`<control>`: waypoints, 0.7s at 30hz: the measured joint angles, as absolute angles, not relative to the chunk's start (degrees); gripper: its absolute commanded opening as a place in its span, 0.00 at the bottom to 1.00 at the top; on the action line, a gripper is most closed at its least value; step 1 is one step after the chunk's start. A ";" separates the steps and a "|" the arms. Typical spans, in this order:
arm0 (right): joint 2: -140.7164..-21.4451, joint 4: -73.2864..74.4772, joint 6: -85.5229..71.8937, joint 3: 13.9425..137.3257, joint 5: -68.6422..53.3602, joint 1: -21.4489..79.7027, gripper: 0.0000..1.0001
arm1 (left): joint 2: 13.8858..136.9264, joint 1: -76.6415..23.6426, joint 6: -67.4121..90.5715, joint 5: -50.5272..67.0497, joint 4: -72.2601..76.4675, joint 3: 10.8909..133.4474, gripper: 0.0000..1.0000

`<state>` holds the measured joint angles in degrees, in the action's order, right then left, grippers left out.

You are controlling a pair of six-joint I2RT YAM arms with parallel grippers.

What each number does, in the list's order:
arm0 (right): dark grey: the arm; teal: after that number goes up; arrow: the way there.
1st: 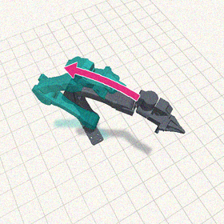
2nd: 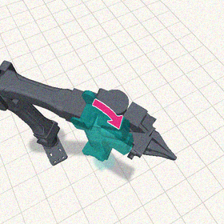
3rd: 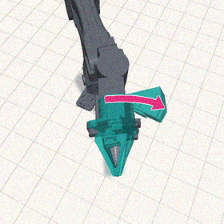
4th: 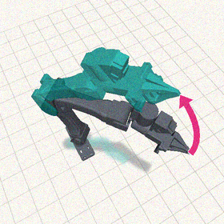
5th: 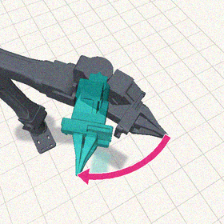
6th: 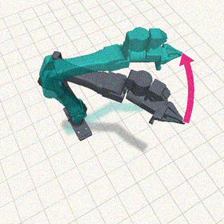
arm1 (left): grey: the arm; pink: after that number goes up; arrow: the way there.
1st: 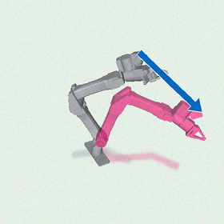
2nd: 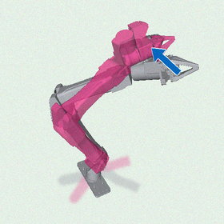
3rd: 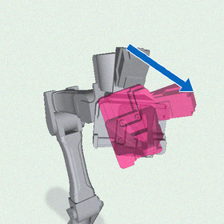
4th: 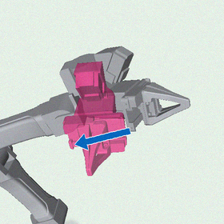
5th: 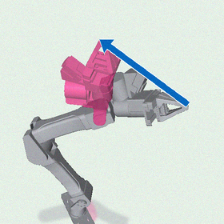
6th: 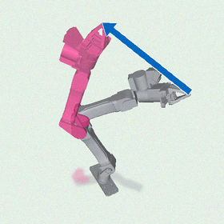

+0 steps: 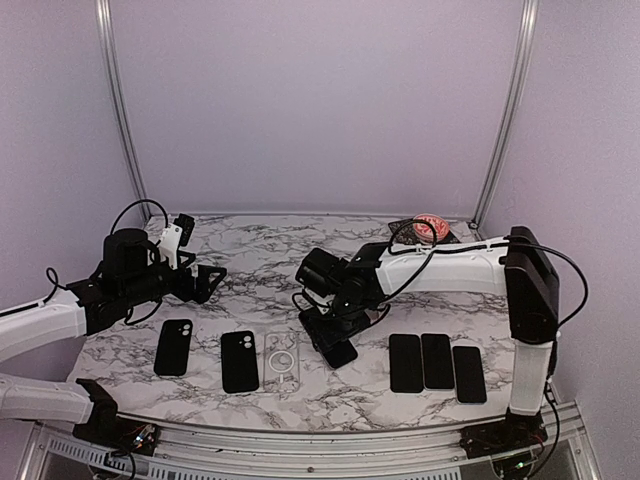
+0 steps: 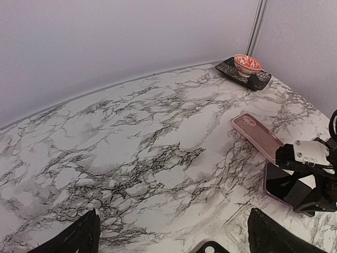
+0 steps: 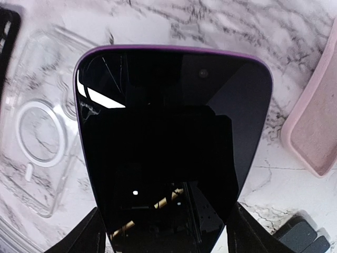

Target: Put the phone into the phone case

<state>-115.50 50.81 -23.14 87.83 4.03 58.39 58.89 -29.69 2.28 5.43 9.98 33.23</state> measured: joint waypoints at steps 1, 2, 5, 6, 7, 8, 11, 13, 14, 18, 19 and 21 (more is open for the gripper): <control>-114.19 49.23 -23.53 87.22 4.05 58.19 0.44 | 58.89 -29.69 2.28 5.41 9.98 33.23 0.99; -112.81 47.46 -23.97 86.56 4.16 57.89 0.44 | 58.89 -29.69 2.28 5.37 9.98 33.23 0.99; -110.15 43.42 -25.26 85.97 5.58 56.60 0.44 | 58.89 -29.69 2.28 5.21 9.96 33.23 0.99; -109.75 42.30 -25.80 85.97 6.59 56.10 0.44 | 58.89 -29.69 2.28 5.13 9.98 33.23 0.99; -109.51 41.21 -26.55 86.00 7.97 55.46 0.44 | 58.92 -29.69 2.28 5.06 9.98 33.23 0.99; -109.47 40.34 -27.35 86.00 9.47 54.65 0.44 | 58.94 -29.69 2.33 4.99 9.96 33.23 0.99; -109.89 38.68 -29.76 86.02 14.28 51.53 0.43 | 59.11 -29.69 2.76 4.89 9.98 33.26 0.99; -110.39 37.30 -30.92 86.02 17.65 49.43 0.42 | 59.57 -29.69 3.81 4.58 9.91 33.36 0.99; -110.76 36.58 -31.53 86.02 19.27 48.56 0.42 | 59.88 -29.69 4.45 4.40 9.87 33.52 0.99; -112.90 34.94 -33.04 86.08 24.73 46.11 0.41 | 61.52 -29.71 7.62 3.99 9.65 35.11 0.99; -113.38 34.72 -33.17 86.11 25.36 45.95 0.41 | 62.02 -29.74 8.43 3.99 9.63 35.68 0.99; -114.37 34.37 -33.54 86.08 26.37 45.82 0.40 | 63.18 -29.91 9.78 4.01 9.65 36.73 0.99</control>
<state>-114.37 34.37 -33.54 86.08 26.37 45.82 63.18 -29.91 9.78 4.01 9.65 36.73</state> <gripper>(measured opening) 0.709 0.989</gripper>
